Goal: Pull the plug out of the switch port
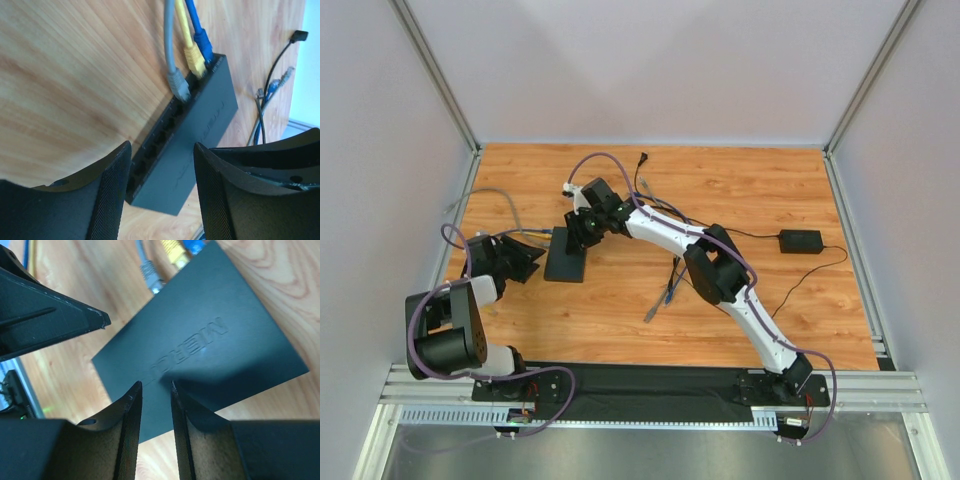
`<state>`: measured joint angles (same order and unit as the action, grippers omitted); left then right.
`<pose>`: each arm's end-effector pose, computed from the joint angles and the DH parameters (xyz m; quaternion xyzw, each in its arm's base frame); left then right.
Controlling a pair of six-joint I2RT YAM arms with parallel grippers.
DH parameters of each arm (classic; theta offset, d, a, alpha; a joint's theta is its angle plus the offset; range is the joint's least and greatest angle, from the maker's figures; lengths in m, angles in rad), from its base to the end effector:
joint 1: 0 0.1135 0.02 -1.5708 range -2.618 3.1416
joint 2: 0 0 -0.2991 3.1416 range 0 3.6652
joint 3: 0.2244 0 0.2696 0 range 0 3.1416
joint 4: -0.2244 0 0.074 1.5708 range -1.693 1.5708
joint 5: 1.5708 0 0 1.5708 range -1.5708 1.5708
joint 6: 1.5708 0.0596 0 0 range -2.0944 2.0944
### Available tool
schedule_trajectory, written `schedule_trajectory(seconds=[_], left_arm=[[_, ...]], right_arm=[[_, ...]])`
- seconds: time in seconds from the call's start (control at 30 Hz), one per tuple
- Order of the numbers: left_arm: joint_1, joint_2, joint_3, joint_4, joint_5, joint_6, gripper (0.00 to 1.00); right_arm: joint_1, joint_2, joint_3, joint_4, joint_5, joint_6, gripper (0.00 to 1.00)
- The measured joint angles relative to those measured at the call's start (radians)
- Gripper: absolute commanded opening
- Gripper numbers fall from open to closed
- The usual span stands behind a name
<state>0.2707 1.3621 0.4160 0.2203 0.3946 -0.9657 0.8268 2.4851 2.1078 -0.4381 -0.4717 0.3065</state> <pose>0.2537 0.0466 0.1424 -0.4528 0.7754 -0.3050 0.3172 0.3935 0.4675 0.1625 -0.3157 0.8512 0.3757 0.1859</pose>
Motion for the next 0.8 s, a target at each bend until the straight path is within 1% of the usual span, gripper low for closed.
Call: schedule_trajectory(seconds=[0.07,0.17,0.33,0.47,0.8], left_arm=[[0.000,0.058,0.013,0.041,0.003,-0.009,0.55],[0.000,0.127,0.027,0.106,0.020,-0.027,0.55],[0.000,0.207,0.050,0.206,0.042,-0.047,0.51],[0.000,0.238,0.051,0.253,0.049,-0.052,0.47],[-0.002,0.286,0.051,0.326,0.073,-0.056,0.45]], right_arm=[[-0.002,0.014,0.021,-0.002,0.001,0.003,0.31],[-0.003,0.035,0.063,-0.018,0.012,0.002,0.31],[-0.003,0.065,0.112,-0.029,0.018,0.002,0.31],[-0.003,0.066,0.117,-0.035,0.019,-0.001,0.31],[-0.003,0.066,0.119,-0.038,0.025,-0.002,0.31]])
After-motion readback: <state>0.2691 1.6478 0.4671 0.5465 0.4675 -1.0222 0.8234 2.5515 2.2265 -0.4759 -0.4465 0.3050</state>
